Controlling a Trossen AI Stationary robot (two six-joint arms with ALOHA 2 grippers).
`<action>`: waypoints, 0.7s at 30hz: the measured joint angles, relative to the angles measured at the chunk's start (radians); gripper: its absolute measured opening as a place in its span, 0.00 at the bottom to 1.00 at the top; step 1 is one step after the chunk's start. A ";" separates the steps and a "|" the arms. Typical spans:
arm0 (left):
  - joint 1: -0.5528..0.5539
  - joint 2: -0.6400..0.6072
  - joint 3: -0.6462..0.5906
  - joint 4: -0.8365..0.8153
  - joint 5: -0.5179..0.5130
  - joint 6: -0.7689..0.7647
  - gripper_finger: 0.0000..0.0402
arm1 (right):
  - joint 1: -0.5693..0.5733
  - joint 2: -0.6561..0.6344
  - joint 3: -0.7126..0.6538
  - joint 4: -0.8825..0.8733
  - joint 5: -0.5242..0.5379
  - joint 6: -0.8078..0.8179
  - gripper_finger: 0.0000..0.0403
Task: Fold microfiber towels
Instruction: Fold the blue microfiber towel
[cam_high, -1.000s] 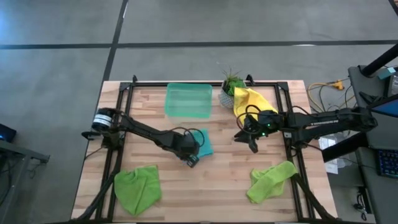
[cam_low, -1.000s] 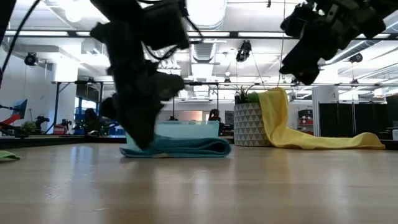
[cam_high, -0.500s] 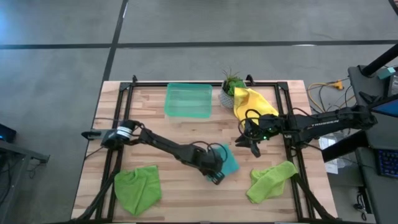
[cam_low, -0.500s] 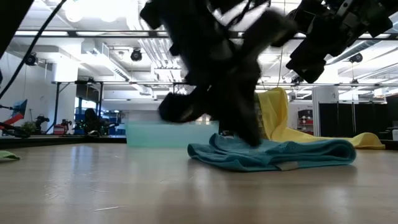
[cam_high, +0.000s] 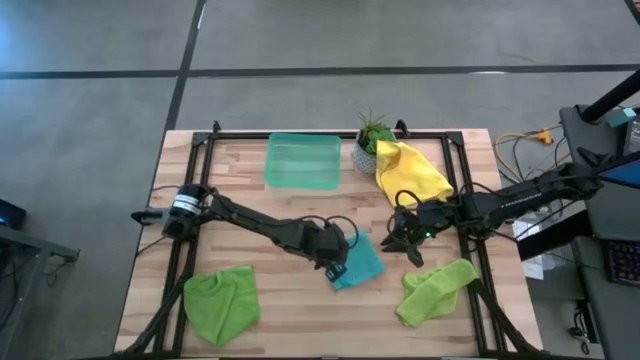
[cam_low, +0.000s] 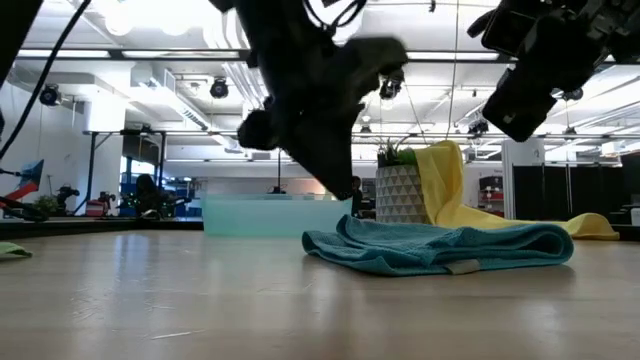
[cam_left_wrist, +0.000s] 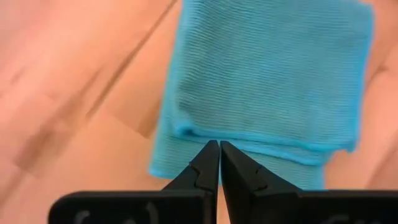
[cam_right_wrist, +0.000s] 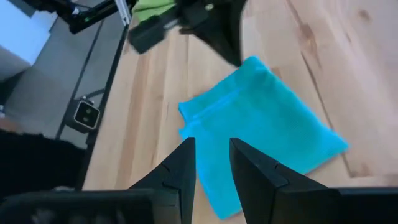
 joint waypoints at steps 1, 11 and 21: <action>0.014 0.000 -0.009 0.000 0.021 0.022 0.00 | 0.011 0.003 -0.001 0.000 0.016 0.023 0.23; 0.154 0.005 -0.118 0.037 0.103 0.182 0.00 | 0.102 0.158 -0.001 0.117 0.054 0.256 0.23; 0.124 0.004 -0.200 0.162 0.177 0.219 0.00 | 0.109 0.494 0.029 0.198 0.083 0.459 0.23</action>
